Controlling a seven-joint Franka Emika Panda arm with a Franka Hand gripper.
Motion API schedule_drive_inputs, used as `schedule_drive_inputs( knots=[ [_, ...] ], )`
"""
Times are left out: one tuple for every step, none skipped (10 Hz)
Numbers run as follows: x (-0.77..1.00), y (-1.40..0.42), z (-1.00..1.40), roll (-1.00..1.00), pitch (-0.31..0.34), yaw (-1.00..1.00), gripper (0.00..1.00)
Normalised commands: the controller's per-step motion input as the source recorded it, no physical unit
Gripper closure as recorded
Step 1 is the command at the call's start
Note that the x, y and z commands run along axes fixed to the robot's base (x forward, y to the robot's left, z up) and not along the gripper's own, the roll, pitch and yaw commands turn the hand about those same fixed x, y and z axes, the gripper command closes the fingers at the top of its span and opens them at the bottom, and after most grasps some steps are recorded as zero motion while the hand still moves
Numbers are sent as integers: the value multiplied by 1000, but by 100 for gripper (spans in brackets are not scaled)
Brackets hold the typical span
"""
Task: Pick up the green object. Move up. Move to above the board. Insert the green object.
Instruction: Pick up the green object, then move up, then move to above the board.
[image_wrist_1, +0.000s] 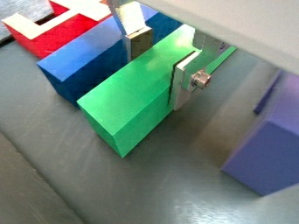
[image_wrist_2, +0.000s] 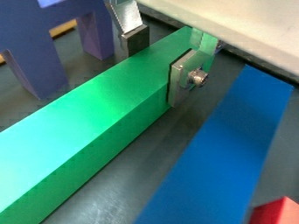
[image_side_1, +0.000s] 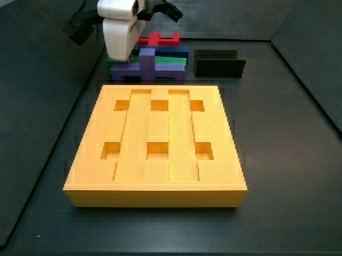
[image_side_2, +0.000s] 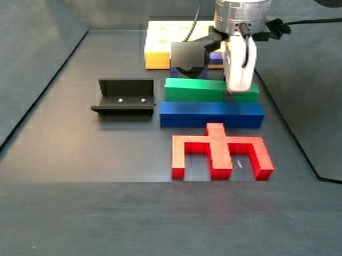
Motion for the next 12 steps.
schedule_drive_inputs(
  knots=[
    [0,0,0,0,0,0,100],
    [0,0,0,0,0,0,100],
    [0,0,0,0,0,0,100],
    [0,0,0,0,0,0,100],
    [0,0,0,0,0,0,100],
    [0,0,0,0,0,0,100],
    [0,0,833,0,0,0,100],
    [16,65,858,7,-13,-15,100],
    [-45,56,641,17,40,-27,100],
    [-24,32,343,37,28,-23,100],
    [7,26,173,40,19,-6,100],
    [0,0,1400,0,0,0,100]
  ],
)
